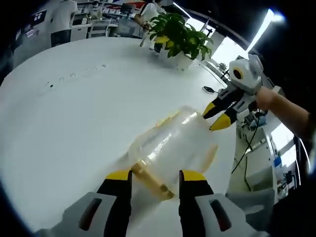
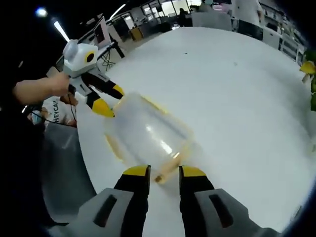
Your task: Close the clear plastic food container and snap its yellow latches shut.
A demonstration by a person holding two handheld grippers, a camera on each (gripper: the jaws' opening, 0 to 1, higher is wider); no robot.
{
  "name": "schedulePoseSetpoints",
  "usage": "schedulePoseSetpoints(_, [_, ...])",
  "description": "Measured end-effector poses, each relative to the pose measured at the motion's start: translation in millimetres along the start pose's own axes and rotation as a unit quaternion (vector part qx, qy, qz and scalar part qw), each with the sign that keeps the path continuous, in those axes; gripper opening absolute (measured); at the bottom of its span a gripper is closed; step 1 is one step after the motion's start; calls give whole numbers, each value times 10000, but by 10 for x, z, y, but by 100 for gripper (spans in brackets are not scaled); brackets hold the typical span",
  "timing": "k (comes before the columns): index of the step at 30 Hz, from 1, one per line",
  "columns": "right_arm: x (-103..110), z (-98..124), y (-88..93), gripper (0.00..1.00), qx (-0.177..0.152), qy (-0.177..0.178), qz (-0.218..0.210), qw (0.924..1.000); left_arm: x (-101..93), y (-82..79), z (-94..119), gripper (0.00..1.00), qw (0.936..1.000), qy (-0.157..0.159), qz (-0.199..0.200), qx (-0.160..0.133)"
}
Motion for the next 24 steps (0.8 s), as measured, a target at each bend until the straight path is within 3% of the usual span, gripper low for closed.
schedulePoseSetpoints(3, [8, -2, -8, 20, 110, 33, 111, 9999, -13, 21, 7, 30, 9998, -56, 205, 58])
schedulePoseSetpoints(12, [32, -30, -16, 18, -3, 52, 88, 9999, 56, 67, 126, 24, 9982, -454, 370, 99])
schedulePoseSetpoints(24, [33, -33, -29, 17, 40, 36, 147, 9999, 50, 127, 220, 23, 9978, -648, 116, 99])
Point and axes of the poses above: the point that each gripper's makers call its tool centre point, and the gripper's own axes: z roughly backward along the fingers, x roughly to its left, y roughly out of its underside, the point moved 6 cm from there along z, roughly backward along the fingers, and after that the axes turned 10 degrees about -y, right-handed, at the moved point
